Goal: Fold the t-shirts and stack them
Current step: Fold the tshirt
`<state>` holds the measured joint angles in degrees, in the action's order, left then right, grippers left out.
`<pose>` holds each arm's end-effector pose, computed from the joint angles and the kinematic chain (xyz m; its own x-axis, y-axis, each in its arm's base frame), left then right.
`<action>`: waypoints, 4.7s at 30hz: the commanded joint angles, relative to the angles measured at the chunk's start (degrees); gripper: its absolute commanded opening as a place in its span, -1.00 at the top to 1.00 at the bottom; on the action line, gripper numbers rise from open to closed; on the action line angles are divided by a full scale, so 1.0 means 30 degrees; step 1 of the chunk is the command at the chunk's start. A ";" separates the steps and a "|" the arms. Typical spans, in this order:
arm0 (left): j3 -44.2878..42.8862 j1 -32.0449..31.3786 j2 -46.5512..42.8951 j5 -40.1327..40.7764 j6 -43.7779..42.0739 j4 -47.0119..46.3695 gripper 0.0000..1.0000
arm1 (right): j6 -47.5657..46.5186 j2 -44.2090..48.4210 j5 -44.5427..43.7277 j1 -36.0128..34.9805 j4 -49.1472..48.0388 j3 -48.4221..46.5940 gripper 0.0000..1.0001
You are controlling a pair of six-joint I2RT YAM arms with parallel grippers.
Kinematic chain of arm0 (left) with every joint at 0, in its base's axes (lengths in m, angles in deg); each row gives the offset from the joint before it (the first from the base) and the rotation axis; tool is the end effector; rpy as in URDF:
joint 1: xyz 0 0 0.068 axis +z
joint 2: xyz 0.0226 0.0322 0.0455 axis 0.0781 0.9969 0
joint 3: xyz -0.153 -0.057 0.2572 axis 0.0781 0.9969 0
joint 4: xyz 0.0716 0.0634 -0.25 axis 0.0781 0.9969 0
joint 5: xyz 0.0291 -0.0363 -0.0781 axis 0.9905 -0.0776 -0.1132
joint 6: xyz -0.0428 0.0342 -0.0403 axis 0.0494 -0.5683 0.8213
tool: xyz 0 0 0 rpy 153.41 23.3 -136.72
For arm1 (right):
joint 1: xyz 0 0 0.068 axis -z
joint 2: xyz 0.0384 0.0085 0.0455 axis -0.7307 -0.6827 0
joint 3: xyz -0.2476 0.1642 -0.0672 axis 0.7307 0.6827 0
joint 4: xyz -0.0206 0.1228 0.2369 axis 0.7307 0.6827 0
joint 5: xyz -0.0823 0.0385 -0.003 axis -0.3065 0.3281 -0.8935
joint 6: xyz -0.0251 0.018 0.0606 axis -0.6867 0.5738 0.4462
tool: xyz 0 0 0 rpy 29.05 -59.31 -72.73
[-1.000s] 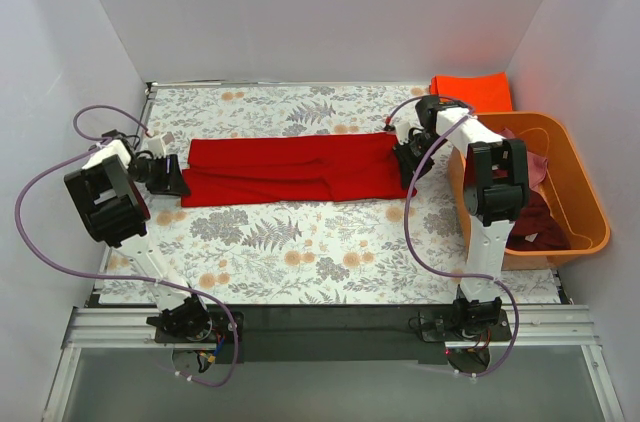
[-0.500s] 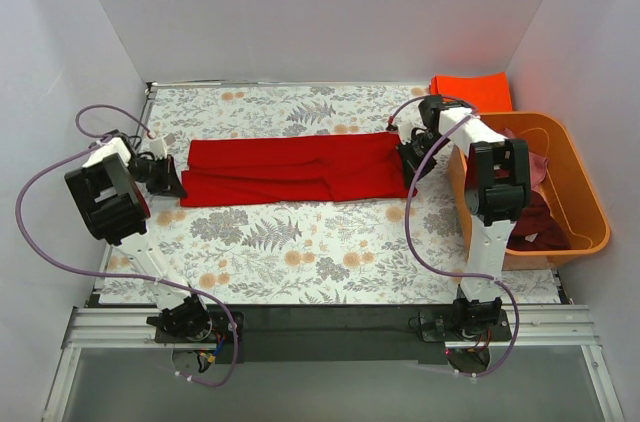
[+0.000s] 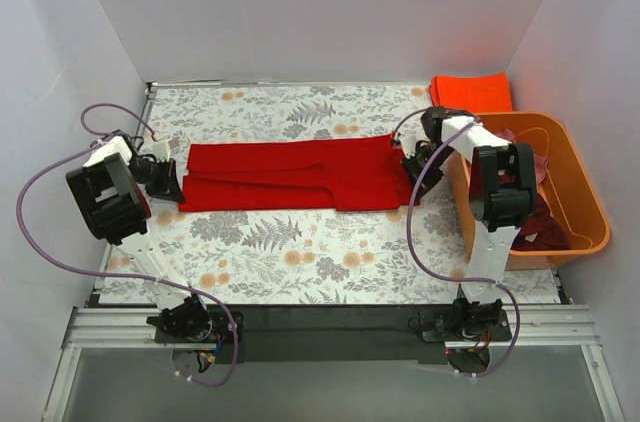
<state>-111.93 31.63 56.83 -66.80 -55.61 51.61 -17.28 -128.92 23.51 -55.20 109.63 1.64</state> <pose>0.3614 0.1522 0.1697 -0.8905 -0.4522 0.0500 -0.4056 0.7392 -0.5376 0.3972 0.0739 0.1794 -0.7772 -0.5981 -0.1956 -0.6292 0.7432 0.2275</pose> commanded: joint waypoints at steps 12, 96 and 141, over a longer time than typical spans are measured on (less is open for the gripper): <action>0.2507 0.0059 -0.0910 0.1800 -0.0700 -0.1429 0.99 | -0.0160 0.1108 -0.1160 -0.0296 -0.0307 0.1580 0.97; 0.8633 -2.1357 -0.4572 0.0657 2.6078 -2.2730 1.00 | 0.4205 0.2926 0.6311 -0.0355 -0.3236 0.3604 0.97; 0.4236 -1.6348 -0.0321 -0.1218 2.5521 -2.3930 0.19 | 0.5113 -0.3870 0.6340 -0.0443 -0.3178 -0.7647 0.27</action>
<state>-98.97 -18.24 59.72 -70.43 20.89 -19.60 -2.92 -140.18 41.04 -56.20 99.53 -18.49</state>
